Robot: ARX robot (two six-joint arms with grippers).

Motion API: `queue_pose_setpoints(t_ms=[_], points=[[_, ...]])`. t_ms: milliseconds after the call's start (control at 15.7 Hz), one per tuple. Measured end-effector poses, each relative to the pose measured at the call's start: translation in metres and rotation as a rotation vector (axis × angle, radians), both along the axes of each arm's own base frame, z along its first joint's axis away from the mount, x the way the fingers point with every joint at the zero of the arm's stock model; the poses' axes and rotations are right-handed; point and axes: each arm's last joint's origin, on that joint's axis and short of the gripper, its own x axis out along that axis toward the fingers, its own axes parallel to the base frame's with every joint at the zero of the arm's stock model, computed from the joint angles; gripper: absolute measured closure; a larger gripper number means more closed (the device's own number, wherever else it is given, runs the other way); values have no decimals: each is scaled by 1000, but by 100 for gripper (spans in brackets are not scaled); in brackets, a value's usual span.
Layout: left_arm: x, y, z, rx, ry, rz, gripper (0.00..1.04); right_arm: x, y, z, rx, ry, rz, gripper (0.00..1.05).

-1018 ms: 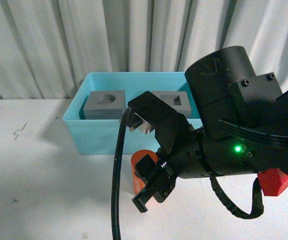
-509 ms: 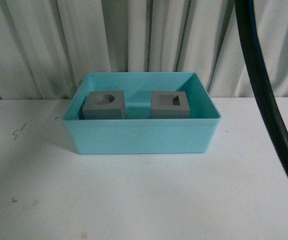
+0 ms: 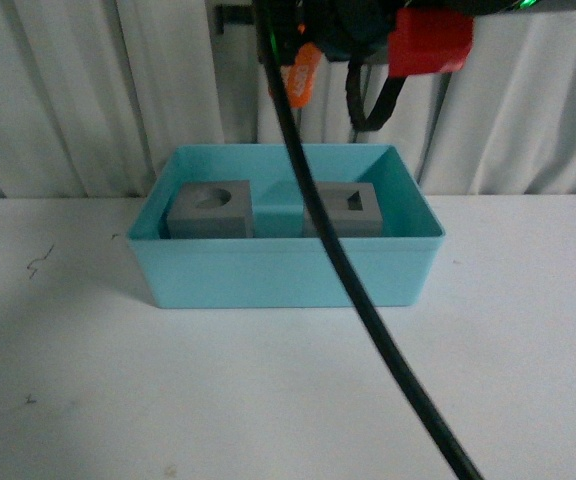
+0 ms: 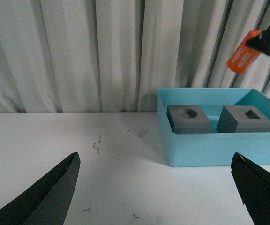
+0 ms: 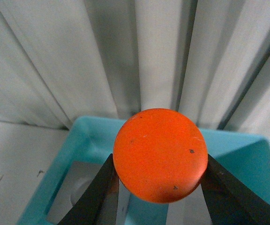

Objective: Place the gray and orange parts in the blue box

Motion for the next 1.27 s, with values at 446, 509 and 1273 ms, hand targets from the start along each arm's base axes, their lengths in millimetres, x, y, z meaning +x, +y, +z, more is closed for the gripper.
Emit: queue_pose_setpoints(t_ms=[446,509,1273], points=[[0,0,0,0,0,0,7,-4,21,-52,24,151,0,60],[0,0,0,0,0,0,7,-5,22,-58,22,169,1,60],[0,0,0,0,0,0,7,-9,24,-117,-3,345,-24,61]])
